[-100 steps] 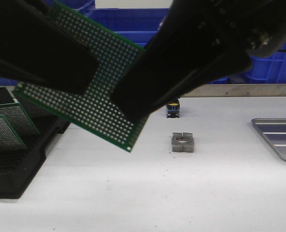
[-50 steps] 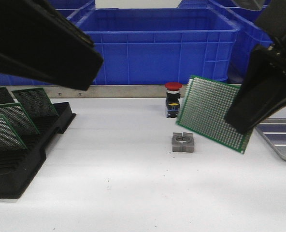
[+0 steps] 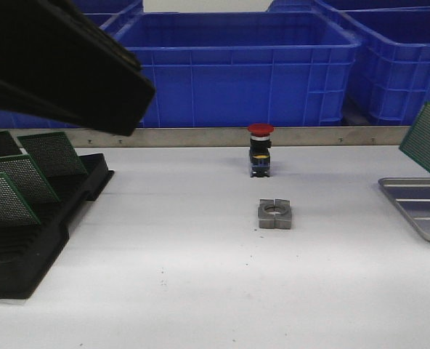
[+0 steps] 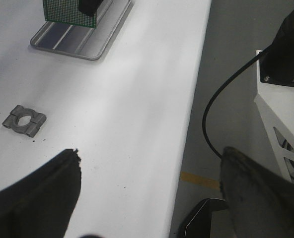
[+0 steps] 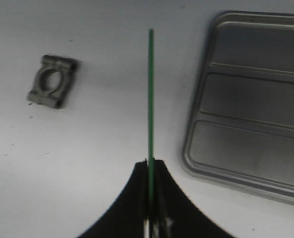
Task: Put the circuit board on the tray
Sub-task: 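Carry the board with the right gripper and lower it onto the silver tray, then grasp a second green board in the rack with the left gripper and lift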
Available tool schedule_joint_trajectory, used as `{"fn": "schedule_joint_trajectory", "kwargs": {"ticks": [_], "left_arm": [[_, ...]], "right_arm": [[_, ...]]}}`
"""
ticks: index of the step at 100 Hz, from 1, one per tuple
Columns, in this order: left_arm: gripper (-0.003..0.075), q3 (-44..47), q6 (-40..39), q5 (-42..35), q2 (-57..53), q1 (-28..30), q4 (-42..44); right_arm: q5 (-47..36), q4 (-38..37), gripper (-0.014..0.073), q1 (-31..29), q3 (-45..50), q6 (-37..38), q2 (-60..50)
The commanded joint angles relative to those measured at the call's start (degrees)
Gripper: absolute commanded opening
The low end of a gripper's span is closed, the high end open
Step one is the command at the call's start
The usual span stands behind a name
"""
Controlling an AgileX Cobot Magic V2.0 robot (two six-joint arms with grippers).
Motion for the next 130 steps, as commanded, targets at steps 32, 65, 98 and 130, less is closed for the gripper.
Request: {"fn": "schedule_joint_trajectory", "kwargs": {"ticks": [32, 65, 98, 130], "left_arm": [[0.0538, -1.74, -0.01, -0.4, -1.12, -0.28, -3.38], [0.0538, -1.74, -0.11, -1.84, -1.26, 0.03, -0.94], [0.0538, -1.74, -0.24, -7.77, -3.25, 7.63, 17.85], [0.0538, -1.62, -0.47, -8.17, -0.99, 17.66, 36.55]], "right_arm": [[-10.49, 1.41, 0.0038, -1.06, -1.58, -0.04, 4.15], [-11.78, 1.34, 0.0582, -1.06, -1.58, -2.49, 4.1], [-11.57, 1.34, 0.0582, -1.06, -1.58, -2.61, 4.1], [-11.52, 1.34, 0.0582, -1.06, -1.58, -2.61, 4.1]]}}
